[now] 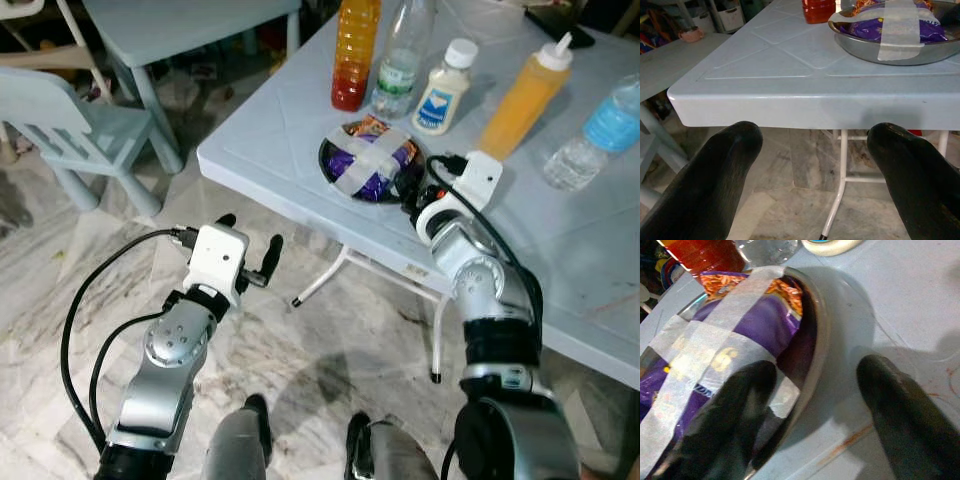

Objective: Restocking fridge

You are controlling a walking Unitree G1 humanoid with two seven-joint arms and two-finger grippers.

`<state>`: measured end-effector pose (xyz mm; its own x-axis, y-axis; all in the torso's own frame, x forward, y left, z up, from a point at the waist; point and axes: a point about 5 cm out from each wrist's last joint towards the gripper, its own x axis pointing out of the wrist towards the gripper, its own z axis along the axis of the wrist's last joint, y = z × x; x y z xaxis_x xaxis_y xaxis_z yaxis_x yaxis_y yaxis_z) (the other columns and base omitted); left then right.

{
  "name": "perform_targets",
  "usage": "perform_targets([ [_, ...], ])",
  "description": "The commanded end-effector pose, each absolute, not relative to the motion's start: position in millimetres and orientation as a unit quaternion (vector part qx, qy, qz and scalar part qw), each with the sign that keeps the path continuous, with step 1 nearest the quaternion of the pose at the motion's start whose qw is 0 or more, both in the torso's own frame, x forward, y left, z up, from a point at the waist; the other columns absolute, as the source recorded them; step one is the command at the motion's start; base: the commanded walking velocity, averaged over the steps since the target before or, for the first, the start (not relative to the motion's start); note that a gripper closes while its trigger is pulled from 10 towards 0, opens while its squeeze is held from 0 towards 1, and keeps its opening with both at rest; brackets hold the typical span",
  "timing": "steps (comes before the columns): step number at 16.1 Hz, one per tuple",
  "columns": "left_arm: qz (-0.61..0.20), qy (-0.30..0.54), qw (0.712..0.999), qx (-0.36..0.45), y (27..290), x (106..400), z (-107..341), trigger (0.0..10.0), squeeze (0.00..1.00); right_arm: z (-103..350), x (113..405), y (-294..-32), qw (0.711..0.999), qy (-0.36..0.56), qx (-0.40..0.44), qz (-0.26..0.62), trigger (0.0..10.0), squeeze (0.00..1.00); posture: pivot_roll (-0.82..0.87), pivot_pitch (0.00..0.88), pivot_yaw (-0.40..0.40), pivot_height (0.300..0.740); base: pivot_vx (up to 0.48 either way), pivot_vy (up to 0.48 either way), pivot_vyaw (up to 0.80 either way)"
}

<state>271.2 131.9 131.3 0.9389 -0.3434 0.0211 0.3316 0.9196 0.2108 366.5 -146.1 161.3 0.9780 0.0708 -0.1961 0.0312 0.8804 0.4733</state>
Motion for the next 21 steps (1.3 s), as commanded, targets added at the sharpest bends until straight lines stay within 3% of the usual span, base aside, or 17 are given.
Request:
perform_targets([
  [1, -0.179, -0.026, 0.978, 0.106, 131, 270, 131, 10.0, 0.0, 149, 367, -151, 0.956, 0.135, 0.259, -0.006, 0.0, 0.0, 0.15, 0.21, -0.004, 0.74, 0.0, 0.0, 0.0],
  [10, -0.18, -0.026, 0.978, 0.105, 130, 268, 130, 10.0, 0.0, 150, 381, -177, 0.948, 0.152, 0.277, -0.038, 0.0, 0.0, 0.15, 0.208, -0.011, 0.74, 0.0, 0.0, 0.0],
  [20, -0.179, -0.029, 0.978, 0.103, 129, 269, 130, 10.0, 0.0, 154, 380, -180, 0.95, 0.147, 0.272, -0.044, 0.0, 0.0, 0.14, 0.201, -0.021, 0.74, 0.0, 0.0, 0.0],
  [21, -0.178, -0.029, 0.978, 0.102, 128, 269, 130, 10.0, 0.0, 156, 378, -178, 0.953, 0.144, 0.263, -0.036, 3.9, 0.0, 0.14, 0.2, -0.022, 0.74, 0.0, 0.0, 0.0],
])
